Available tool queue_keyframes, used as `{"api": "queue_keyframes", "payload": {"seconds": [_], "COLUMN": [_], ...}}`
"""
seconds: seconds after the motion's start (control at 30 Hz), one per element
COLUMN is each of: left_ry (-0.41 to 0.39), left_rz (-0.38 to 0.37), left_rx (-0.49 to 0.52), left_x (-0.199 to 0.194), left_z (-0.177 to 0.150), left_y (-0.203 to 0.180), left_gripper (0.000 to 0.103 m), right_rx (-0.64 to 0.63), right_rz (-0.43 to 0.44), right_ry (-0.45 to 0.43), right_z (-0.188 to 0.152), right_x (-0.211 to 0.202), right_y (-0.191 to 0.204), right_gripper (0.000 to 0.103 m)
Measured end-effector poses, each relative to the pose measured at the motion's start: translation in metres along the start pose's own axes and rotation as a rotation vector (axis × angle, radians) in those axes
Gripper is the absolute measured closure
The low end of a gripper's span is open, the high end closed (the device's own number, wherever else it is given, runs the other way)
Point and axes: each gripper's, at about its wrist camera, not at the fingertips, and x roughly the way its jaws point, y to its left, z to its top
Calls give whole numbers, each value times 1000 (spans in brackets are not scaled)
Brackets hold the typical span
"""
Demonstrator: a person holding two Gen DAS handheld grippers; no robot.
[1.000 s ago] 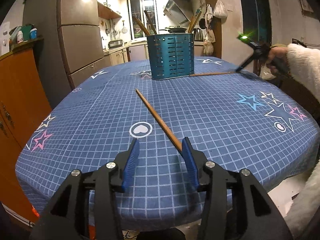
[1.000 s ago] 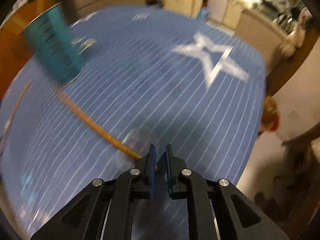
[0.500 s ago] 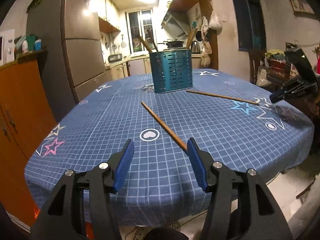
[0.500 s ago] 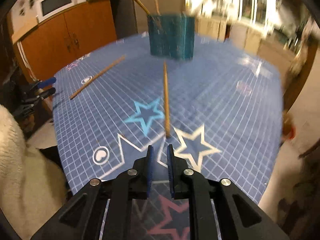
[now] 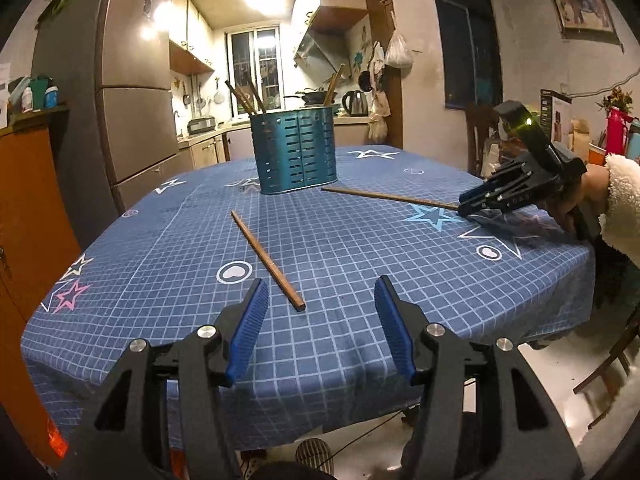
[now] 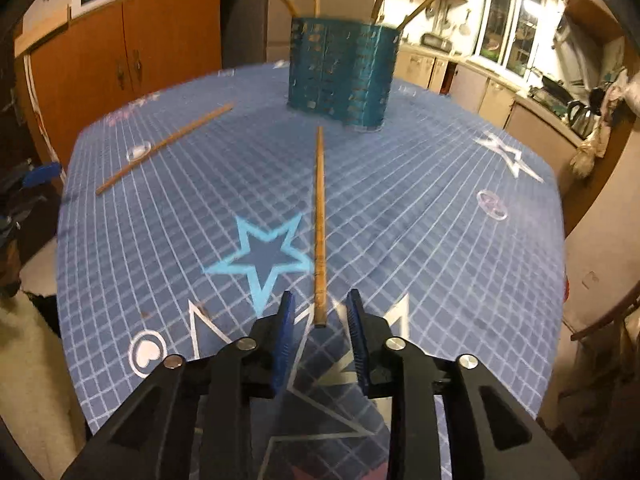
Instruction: Organize utensils
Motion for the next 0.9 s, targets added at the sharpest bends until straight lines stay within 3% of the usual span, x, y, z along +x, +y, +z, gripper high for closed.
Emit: {"api": "queue_keyframes", "payload": {"seconds": [0.2, 0.37, 0.4, 0.47, 0.57, 0.77, 0.9], "left_ry": [16, 62, 73, 95, 62, 37, 23], "left_rz": [44, 128, 136, 169, 175, 141, 157], "left_rx": [-25, -95, -115, -146, -147, -126, -53], "left_x": [15, 40, 44, 53, 59, 50, 41], "left_z": [-2, -3, -3, -5, -9, -15, -22], "left_y": [-5, 2, 5, 11, 15, 20, 18], "left_gripper": [49, 51, 54, 69, 90, 95, 94], "right_rx": [28, 47, 65, 96, 137, 209, 227], "right_rz": [40, -13, -24, -36, -58, -110, -174], "right_ry": [7, 9, 12, 15, 12, -33, -71], "right_z": [-2, -3, -3, -6, -12, -25, -34], "right_x": [2, 2, 1, -1, -7, -19, -20], "right_y": [-1, 12, 13, 17, 27, 54, 72], "right_gripper": [95, 95, 95, 95, 95, 96, 95]}}
